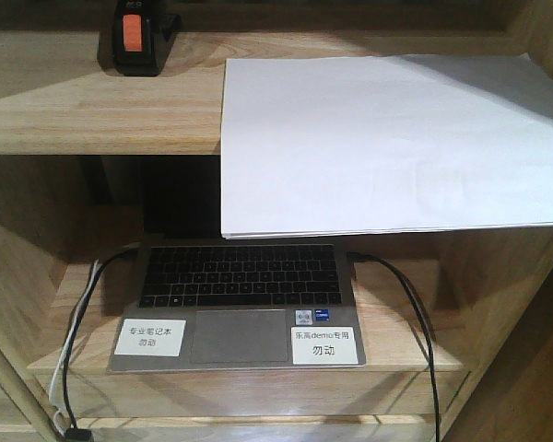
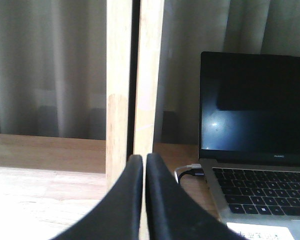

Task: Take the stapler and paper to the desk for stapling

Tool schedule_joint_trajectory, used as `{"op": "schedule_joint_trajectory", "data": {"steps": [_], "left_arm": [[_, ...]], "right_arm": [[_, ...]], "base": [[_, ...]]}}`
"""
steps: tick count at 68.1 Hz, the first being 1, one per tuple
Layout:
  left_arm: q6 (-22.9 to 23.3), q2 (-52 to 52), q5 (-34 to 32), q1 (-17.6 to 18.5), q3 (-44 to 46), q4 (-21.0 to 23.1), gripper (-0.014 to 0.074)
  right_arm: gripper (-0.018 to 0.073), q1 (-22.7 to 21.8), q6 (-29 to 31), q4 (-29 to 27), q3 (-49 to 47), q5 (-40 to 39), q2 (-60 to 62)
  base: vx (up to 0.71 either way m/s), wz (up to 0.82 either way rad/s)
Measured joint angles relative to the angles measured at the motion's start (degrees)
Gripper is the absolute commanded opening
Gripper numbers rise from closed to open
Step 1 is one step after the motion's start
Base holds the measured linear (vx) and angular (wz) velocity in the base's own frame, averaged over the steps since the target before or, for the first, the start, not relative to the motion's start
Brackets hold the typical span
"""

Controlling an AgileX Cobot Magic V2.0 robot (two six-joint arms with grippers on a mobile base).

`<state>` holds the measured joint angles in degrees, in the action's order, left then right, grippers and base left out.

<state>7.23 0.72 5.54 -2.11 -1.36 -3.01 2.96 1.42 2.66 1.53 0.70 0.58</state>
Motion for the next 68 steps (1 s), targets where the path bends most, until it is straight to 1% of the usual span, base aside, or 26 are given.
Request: {"op": "schedule_joint_trajectory", "data": {"steps": [68], "left_arm": [[0.0, 0.0, 0.0, 0.0, 0.0, 0.0, -0.0006]], "right_arm": [[-0.001, 0.0, 0.0, 0.0, 0.0, 0.0, 0.0]], "base": [[0.0, 0.0]]}}
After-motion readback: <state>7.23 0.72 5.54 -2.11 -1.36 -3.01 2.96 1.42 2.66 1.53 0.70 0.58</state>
